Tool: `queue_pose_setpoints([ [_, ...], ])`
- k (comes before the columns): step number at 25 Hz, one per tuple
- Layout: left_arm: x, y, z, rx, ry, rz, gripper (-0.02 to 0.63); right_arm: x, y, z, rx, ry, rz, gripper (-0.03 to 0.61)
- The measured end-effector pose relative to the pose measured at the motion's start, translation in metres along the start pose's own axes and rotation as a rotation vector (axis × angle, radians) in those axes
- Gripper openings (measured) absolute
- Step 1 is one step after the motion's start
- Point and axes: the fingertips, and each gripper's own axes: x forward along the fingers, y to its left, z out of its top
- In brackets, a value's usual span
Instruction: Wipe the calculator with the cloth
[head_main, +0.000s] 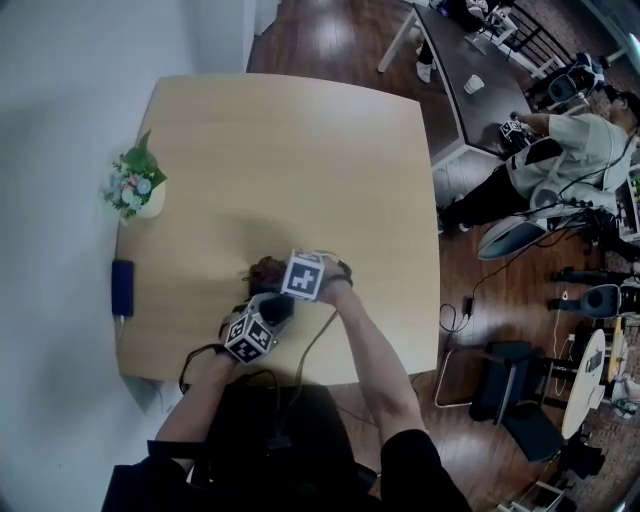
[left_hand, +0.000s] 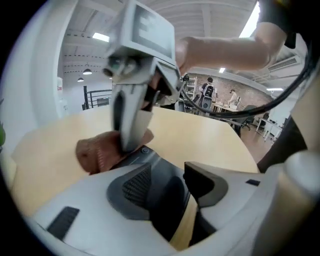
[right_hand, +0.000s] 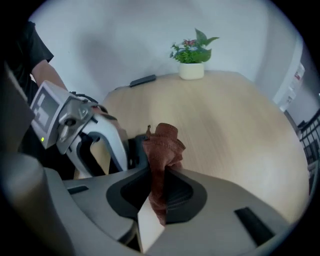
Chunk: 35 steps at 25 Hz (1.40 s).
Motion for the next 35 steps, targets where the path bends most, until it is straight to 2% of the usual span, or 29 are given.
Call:
queue_pose_setpoints([
  [1,0.000,0.000,0.000,0.000,0.000,-0.001,0.229,-0.007,0.002,-0.024,0.043,0.026,0.005,0.069],
  [3,0.000,0.000,0.001,-0.003,-0.003,-0.004,0.229,-0.025,0.002,-0.079,0.115,0.140,-0.013,0.067],
  [5,0.000,0.000,0.001,-0.005,-0.005,-0.007,0.229,-0.039,-0.006,-0.105,0.131,0.198,-0.073,0.067],
  [7,-0.001,0.001,-0.001,-0.001,-0.005,-0.006,0.229,-0.041,-0.009,-0.085,0.128,0.130,-0.095,0.067],
  [9,-0.002,0.004,-0.003,0.000,-0.005,-0.005,0.229,-0.034,-0.009,-0.037,0.088,0.032,-0.087,0.067],
  [12,-0.003,0.005,-0.002,-0.007,-0.005,-0.004,0.229,-0.011,-0.010,0.042,-0.042,-0.051,-0.108,0.067],
  [14,-0.002,0.005,-0.001,-0.013,-0.005,-0.002,0.229,0.010,-0.004,0.075,-0.111,-0.065,-0.087,0.067],
  [16,-0.001,0.003,0.002,-0.019,-0.005,-0.001,0.229,0.026,0.001,0.075,-0.145,-0.030,-0.062,0.067],
  [18,0.000,0.002,0.003,-0.023,-0.004,-0.003,0.229,0.024,0.000,0.058,-0.120,-0.017,-0.076,0.067],
  [21,-0.001,0.005,0.002,-0.035,-0.009,-0.002,0.229,0.004,-0.007,0.011,-0.009,-0.036,-0.119,0.067],
  [23,-0.002,0.006,0.001,-0.045,-0.011,-0.002,0.227,-0.011,-0.006,-0.034,0.086,-0.028,-0.142,0.069],
  [26,-0.002,0.008,-0.001,-0.056,-0.016,-0.012,0.224,-0.026,0.002,-0.111,0.272,0.042,-0.192,0.067],
  [27,-0.004,0.008,-0.001,-0.087,-0.031,-0.039,0.225,-0.031,0.007,-0.128,0.360,0.033,-0.214,0.067],
  [28,-0.007,0.008,-0.001,-0.159,-0.059,-0.093,0.225,-0.036,0.012,-0.138,0.457,-0.005,-0.230,0.067],
  [29,-0.014,0.007,0.002,-0.281,-0.106,-0.174,0.225,-0.040,0.019,-0.140,0.550,-0.067,-0.237,0.067],
  [31,-0.044,0.015,0.013,-0.594,-0.270,-0.321,0.225,-0.043,0.031,-0.123,0.683,-0.232,-0.230,0.066],
  [32,-0.063,0.028,0.015,-0.731,-0.368,-0.341,0.227,-0.042,0.036,-0.111,0.725,-0.306,-0.227,0.067],
  [33,-0.080,0.043,0.012,-0.837,-0.445,-0.325,0.240,-0.042,0.040,-0.101,0.760,-0.358,-0.230,0.066],
  [34,-0.092,0.057,0.004,-0.918,-0.483,-0.294,0.265,-0.041,0.042,-0.093,0.791,-0.389,-0.240,0.067],
  [35,-0.097,0.067,-0.007,-0.983,-0.487,-0.273,0.279,-0.039,0.043,-0.087,0.817,-0.404,-0.258,0.067],
])
